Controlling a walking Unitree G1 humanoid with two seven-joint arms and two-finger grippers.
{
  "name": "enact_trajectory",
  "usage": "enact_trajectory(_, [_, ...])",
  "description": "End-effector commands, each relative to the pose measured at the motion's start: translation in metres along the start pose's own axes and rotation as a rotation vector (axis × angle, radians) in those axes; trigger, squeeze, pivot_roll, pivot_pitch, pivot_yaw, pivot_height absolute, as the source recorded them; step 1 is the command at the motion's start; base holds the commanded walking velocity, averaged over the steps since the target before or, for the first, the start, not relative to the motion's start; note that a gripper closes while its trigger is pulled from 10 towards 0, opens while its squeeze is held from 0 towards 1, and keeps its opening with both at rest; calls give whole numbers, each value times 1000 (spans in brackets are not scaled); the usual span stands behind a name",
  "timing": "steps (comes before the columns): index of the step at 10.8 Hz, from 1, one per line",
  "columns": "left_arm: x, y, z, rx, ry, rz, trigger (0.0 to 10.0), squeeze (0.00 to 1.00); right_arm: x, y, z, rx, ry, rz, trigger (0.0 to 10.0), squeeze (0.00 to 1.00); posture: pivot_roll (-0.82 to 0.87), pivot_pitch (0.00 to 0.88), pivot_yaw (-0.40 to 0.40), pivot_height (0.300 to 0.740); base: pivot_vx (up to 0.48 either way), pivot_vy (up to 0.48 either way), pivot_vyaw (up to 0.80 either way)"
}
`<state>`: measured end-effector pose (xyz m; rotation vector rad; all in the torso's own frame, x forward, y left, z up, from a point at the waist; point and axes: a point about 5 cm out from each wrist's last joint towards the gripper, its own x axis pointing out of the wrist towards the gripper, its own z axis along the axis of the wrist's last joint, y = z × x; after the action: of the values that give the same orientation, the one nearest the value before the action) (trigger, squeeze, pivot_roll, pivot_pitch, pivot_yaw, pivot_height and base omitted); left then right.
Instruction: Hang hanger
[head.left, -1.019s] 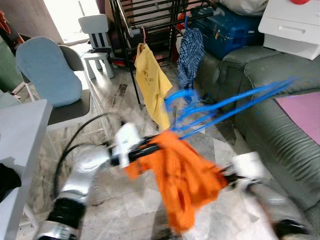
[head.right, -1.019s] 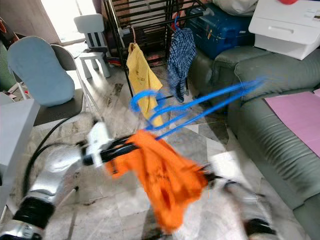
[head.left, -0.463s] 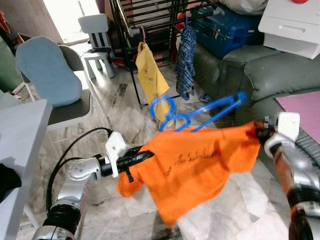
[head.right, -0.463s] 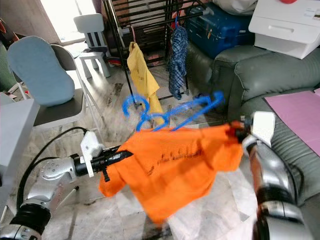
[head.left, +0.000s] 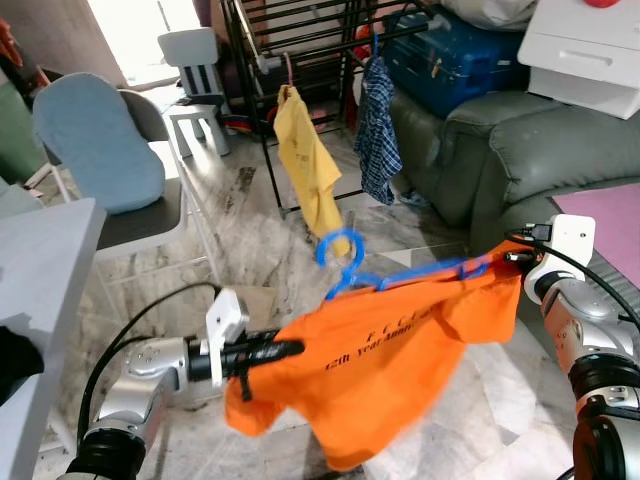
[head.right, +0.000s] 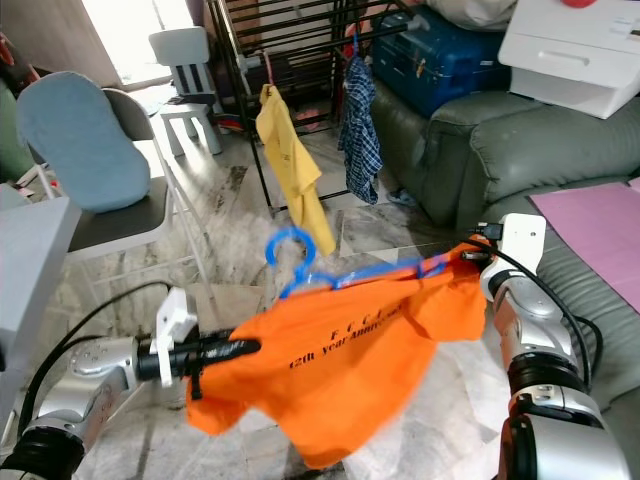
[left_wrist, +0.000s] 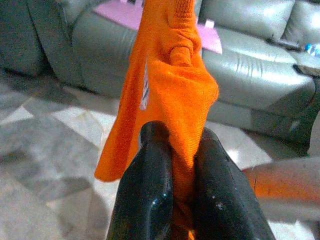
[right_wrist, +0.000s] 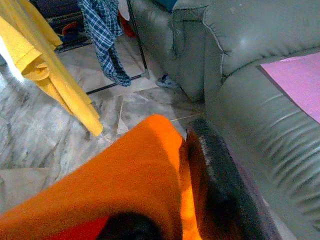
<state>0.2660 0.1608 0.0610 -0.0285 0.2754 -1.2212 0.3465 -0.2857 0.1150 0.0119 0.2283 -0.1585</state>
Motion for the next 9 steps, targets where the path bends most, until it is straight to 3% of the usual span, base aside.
enact_trajectory(1, [-18, 7, -8, 18, 79, 36, 0, 0, 0, -12, 15, 4, -37, -45, 0, 0, -238, 0, 115, 740, 0, 0, 0])
enact_trajectory(3, [-18, 16, -12, 73, 123, 129, 0, 0, 1, -9, 20, -1, -50, -22, 0, 0, -243, 0, 119, 740, 0, 0, 0])
enact_trajectory(4, [-13, 27, -9, 119, 125, 260, 0, 0, 3, -2, 23, 4, -59, 0, 0, 0, -244, 0, 120, 740, 0, 0, 0])
enact_trajectory(6, [1, 35, 1, 123, 34, 398, 0, 0, 6, 19, 23, -20, -70, 62, 0, 0, -244, 0, 117, 740, 0, 0, 0])
enact_trajectory(9, [43, 19, 3, 133, -26, 342, 0, 0, 9, 62, 29, -32, -127, 159, 0, 0, -240, 0, 114, 740, 0, 0, 0])
